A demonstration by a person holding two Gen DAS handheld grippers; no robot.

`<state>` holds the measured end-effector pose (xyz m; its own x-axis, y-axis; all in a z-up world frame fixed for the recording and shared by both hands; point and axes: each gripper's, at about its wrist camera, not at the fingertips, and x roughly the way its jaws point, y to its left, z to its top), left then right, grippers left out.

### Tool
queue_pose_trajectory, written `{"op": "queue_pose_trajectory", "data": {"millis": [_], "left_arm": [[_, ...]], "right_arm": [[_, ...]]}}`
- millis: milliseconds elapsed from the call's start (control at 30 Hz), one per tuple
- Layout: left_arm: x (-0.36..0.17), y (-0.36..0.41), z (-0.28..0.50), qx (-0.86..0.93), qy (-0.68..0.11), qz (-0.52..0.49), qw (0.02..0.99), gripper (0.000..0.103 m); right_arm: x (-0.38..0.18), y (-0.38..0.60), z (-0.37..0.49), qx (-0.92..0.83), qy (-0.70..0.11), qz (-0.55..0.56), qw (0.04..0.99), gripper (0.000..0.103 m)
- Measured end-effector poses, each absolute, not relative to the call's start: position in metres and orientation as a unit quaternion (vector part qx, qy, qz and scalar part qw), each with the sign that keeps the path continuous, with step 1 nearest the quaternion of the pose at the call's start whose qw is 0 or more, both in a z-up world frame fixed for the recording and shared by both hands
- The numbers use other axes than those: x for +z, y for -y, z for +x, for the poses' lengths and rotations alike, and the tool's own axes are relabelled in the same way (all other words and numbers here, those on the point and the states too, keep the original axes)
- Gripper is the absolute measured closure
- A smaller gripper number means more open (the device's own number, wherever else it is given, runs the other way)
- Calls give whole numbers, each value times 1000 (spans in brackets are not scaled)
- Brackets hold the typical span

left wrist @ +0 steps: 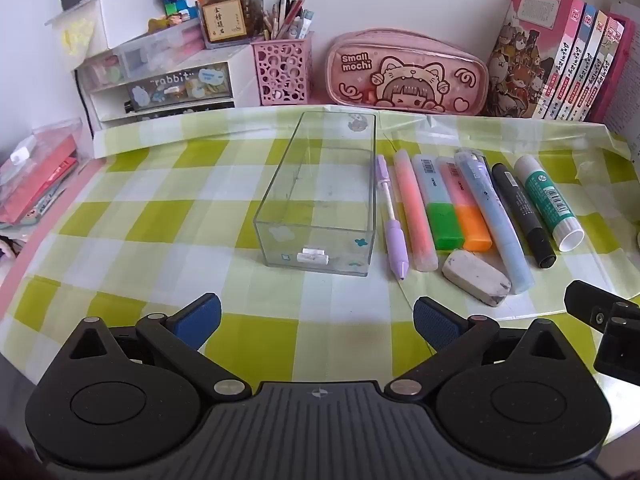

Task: Organize stationery
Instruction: 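Move the right tool toward the lilac pen beside the clear box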

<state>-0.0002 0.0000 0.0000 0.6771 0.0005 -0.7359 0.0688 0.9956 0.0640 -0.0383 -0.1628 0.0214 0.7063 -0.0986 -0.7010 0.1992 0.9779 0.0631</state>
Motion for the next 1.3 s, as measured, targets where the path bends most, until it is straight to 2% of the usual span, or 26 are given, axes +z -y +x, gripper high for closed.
{"op": "queue_pose_trajectory", "data": {"millis": [1300], "left_arm": [[-9,-6,7,-5,-418,38,908,5]], "right_arm": [[28,167,-28,-112,-367,38,923,0]]}}
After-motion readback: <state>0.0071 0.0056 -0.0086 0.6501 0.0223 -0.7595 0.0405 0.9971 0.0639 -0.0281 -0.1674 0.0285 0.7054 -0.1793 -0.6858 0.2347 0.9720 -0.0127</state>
